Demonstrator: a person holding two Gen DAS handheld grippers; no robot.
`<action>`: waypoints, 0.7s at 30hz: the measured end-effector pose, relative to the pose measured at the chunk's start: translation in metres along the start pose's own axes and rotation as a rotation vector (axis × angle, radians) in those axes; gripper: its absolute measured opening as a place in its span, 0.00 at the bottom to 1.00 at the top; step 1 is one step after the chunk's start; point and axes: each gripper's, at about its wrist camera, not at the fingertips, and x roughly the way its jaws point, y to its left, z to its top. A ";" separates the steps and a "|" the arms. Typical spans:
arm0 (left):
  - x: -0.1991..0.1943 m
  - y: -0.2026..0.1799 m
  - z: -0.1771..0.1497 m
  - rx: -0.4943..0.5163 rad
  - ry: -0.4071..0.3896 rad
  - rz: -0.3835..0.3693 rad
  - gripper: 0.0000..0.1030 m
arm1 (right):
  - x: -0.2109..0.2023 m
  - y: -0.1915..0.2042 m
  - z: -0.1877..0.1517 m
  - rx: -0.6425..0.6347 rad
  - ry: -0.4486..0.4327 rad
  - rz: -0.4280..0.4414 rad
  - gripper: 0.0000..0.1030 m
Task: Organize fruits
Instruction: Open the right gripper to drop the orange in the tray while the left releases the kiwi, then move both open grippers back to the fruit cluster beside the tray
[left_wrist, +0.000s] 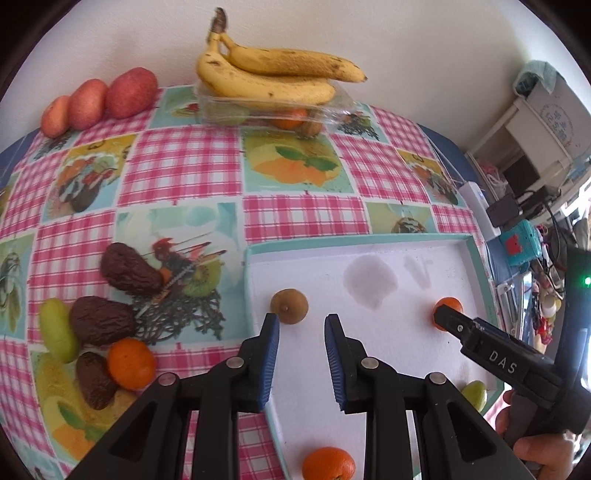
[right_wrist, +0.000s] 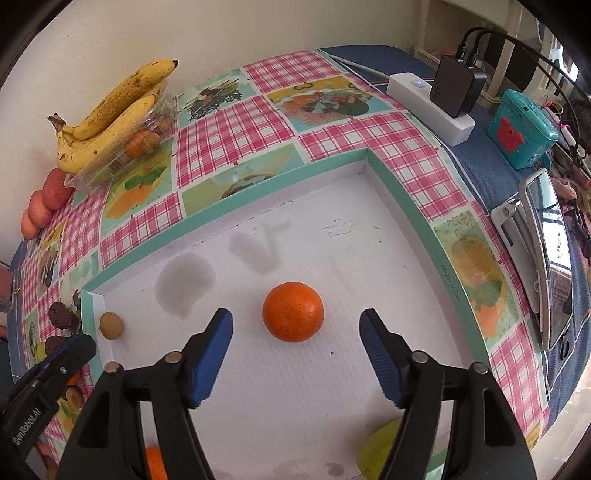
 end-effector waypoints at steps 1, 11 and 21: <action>-0.002 0.002 0.000 -0.007 -0.003 0.007 0.28 | -0.001 0.001 -0.001 -0.003 -0.003 -0.001 0.76; -0.020 0.037 -0.015 -0.096 -0.045 0.175 0.80 | -0.012 0.009 -0.013 -0.042 -0.060 0.006 0.80; -0.049 0.072 -0.023 -0.160 -0.120 0.347 1.00 | -0.025 0.027 -0.024 -0.120 -0.131 -0.010 0.81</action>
